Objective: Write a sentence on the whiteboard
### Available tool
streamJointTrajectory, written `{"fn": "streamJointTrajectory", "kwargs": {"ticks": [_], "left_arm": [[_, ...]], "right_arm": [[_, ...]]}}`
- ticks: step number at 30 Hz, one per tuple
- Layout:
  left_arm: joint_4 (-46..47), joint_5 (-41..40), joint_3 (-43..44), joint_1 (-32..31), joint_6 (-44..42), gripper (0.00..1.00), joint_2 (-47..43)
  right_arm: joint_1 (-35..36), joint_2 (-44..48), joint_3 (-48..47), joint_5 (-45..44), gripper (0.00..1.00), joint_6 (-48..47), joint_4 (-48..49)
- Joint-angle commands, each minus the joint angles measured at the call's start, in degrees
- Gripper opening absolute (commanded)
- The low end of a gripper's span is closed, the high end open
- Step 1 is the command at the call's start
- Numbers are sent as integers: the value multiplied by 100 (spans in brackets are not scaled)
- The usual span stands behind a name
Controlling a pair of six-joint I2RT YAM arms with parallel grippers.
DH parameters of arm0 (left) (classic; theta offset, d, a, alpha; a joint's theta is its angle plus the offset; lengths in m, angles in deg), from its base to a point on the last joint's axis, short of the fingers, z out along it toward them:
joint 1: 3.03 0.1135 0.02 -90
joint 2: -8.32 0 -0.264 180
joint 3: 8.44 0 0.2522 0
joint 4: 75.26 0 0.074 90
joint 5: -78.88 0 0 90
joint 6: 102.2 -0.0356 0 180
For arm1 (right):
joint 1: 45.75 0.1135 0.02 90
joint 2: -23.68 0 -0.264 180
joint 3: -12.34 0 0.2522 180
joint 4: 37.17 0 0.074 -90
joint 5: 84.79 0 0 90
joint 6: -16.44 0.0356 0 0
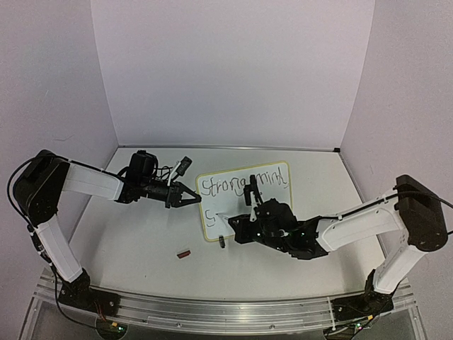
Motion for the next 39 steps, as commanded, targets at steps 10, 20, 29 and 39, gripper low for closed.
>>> {"fn": "streamJointTrajectory", "kwargs": {"ticks": [10, 20, 29, 39], "left_arm": [[-257, -151, -107, -39, -252, 0, -106], [-267, -161, -113, -39, -252, 0, -118], [-267, -158, -112, -39, -254, 0, -125], [-267, -150, -105, -39, -254, 0, -95]], "right_arm": [[-26, 654, 261, -520, 0, 34, -307], [-35, 586, -8, -36, 0, -377, 22], [-245, 371, -228, 123, 0, -434, 17], [-398, 196, -261, 394, 0, -334, 22]]}}
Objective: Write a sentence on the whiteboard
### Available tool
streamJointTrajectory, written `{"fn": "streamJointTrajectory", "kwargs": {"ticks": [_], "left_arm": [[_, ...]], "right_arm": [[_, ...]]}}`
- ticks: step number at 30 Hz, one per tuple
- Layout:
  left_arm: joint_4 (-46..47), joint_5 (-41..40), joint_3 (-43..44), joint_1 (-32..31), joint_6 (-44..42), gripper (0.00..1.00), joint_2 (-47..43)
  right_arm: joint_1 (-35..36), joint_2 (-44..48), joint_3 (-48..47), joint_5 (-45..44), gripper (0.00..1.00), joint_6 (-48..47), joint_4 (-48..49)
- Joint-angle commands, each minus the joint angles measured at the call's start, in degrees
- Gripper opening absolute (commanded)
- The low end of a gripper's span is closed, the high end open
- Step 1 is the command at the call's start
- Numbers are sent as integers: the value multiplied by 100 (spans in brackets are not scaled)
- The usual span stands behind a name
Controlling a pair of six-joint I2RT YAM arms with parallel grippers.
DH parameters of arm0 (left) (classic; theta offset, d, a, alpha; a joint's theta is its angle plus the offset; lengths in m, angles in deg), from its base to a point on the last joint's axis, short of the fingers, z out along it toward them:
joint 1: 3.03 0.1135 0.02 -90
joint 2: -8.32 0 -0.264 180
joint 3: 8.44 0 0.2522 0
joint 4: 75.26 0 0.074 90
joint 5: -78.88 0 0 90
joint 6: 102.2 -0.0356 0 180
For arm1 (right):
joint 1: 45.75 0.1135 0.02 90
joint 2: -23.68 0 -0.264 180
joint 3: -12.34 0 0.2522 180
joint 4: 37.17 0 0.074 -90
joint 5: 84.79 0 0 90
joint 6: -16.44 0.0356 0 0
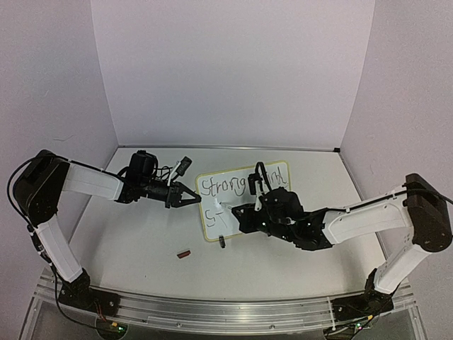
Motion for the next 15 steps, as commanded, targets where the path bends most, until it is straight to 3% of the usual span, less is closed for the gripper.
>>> {"fn": "streamJointTrajectory", "kwargs": {"ticks": [1, 15], "left_arm": [[-250, -146, -106, -41, -260, 0, -92], [-250, -153, -103, -40, -265, 0, -85]], "right_arm": [[-40, -93, -154, 85, 0, 58, 102], [-30, -100, 254, 250, 0, 513, 94]]}}
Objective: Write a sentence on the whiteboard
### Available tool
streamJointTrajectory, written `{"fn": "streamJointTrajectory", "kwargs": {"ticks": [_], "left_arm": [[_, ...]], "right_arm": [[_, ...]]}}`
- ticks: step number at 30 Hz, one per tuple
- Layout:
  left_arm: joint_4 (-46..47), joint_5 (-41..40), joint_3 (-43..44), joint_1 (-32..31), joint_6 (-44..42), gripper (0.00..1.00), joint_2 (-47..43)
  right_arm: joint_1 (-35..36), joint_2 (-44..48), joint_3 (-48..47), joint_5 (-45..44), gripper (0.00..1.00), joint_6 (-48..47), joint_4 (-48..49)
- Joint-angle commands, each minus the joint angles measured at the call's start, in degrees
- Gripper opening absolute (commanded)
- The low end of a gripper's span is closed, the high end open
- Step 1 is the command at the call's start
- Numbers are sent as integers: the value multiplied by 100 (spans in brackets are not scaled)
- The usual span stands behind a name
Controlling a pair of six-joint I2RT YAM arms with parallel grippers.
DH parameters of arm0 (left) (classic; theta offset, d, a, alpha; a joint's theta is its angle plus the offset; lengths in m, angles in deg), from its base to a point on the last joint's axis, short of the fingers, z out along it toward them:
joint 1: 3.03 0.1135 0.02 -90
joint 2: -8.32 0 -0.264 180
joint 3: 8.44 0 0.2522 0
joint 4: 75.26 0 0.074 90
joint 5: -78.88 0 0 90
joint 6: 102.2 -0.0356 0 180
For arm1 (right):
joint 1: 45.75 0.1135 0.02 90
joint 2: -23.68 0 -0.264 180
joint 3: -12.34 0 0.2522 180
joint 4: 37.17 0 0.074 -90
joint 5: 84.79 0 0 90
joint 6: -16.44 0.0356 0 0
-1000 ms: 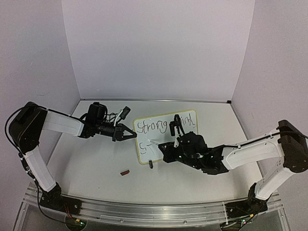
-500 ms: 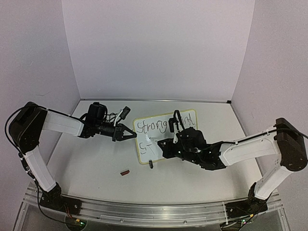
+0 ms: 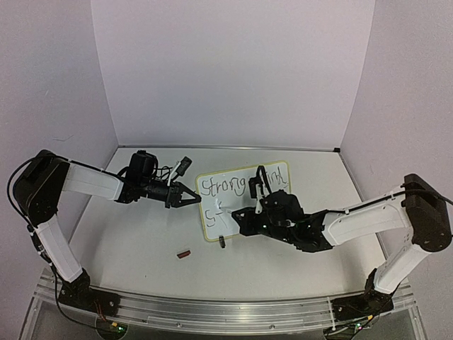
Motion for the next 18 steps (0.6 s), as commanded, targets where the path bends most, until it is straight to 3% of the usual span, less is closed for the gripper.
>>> {"fn": "streamJointTrajectory", "kwargs": {"ticks": [1, 18], "left_arm": [[-241, -152, -105, -43, -263, 0, -85], [-255, -160, -99, -43, -272, 0, -85]], "right_arm": [[-18, -66, 158, 91, 0, 217, 70], [98, -116, 235, 194, 0, 398, -315]]}}
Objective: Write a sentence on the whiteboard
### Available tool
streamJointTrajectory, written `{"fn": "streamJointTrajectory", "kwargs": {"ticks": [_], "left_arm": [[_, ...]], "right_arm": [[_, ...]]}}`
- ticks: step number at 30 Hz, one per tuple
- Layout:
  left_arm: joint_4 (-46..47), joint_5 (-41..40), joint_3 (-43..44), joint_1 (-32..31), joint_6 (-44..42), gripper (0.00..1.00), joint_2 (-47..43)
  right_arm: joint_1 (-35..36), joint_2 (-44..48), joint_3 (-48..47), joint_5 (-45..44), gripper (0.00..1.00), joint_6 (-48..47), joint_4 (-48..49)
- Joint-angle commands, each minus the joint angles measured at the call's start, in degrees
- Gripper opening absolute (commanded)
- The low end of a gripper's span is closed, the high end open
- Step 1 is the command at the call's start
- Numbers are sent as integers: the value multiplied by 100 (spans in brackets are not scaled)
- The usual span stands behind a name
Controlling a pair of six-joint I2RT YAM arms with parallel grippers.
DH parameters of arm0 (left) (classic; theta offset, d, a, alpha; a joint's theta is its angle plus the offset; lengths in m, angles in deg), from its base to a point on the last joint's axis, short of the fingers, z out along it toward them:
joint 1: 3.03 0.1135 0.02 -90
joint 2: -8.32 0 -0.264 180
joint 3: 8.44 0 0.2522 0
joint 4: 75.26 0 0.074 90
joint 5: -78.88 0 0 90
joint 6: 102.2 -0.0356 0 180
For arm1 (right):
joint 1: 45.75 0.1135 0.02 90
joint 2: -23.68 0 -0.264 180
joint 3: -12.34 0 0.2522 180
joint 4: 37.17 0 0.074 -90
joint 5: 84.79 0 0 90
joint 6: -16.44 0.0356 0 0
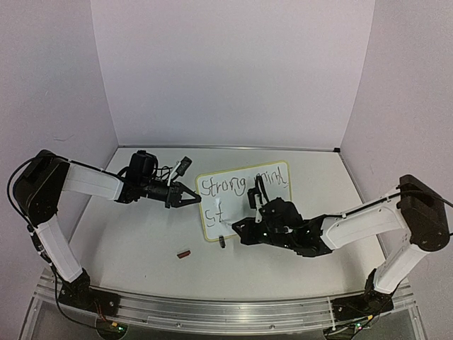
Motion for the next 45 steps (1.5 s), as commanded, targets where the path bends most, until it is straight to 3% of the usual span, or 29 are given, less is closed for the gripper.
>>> {"fn": "streamJointTrajectory", "kwargs": {"ticks": [1, 10, 24, 45], "left_arm": [[-253, -162, -96, -41, -272, 0, -85], [-245, -161, -94, -41, -269, 0, -83], [-245, -165, -104, -39, -263, 0, -100], [-227, -180, -113, -41, -254, 0, -102]], "right_arm": [[22, 31, 11, -153, 0, 26, -234], [28, 458, -43, -483, 0, -186, -579], [24, 994, 90, -390, 0, -396, -294], [-166, 447, -15, -108, 0, -432, 241]]}}
